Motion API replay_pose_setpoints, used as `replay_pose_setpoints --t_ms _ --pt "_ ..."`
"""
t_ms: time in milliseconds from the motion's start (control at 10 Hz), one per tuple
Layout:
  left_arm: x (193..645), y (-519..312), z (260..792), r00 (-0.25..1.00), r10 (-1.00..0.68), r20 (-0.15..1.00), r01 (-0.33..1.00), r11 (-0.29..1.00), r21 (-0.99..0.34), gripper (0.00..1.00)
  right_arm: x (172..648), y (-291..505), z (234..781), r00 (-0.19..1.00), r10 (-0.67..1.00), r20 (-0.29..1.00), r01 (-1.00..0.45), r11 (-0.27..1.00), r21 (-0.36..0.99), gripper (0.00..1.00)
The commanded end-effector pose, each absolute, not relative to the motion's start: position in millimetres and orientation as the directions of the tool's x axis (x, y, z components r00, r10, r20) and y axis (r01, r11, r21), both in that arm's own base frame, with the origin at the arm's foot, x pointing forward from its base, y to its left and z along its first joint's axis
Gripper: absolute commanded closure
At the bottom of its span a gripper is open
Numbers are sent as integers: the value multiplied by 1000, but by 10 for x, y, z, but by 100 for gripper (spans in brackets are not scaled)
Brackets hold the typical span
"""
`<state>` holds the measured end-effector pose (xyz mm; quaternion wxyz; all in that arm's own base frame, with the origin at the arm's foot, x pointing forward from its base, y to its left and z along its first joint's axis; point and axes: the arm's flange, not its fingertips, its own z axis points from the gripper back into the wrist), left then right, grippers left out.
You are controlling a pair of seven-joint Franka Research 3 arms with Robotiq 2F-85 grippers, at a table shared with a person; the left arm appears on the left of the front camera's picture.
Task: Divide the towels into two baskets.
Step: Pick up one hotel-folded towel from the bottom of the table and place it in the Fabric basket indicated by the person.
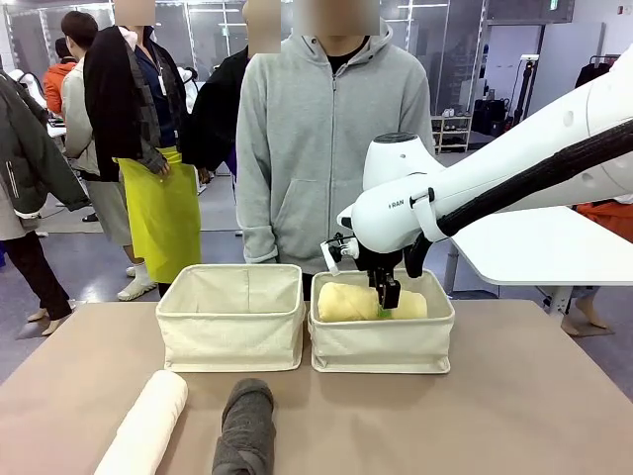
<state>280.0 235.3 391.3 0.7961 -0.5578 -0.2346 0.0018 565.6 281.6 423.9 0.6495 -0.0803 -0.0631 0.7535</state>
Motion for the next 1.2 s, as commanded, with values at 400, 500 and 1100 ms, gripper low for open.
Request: replay_pose_setpoints --t_ms 400,500,1100 --pt "2783 2364 3941 885 271 378 267 370 -890 0 5441 2602 4528 -119 992 -44 -971 -126 -203 0" --pt "2783 2364 3941 885 271 378 267 370 -890 0 5617 2764 4394 -139 989 -56 -967 -148 -209 0" --pt "2783 2364 3941 885 271 378 267 370 -890 0 5617 2764 4394 -139 989 -56 -967 -148 -209 0"
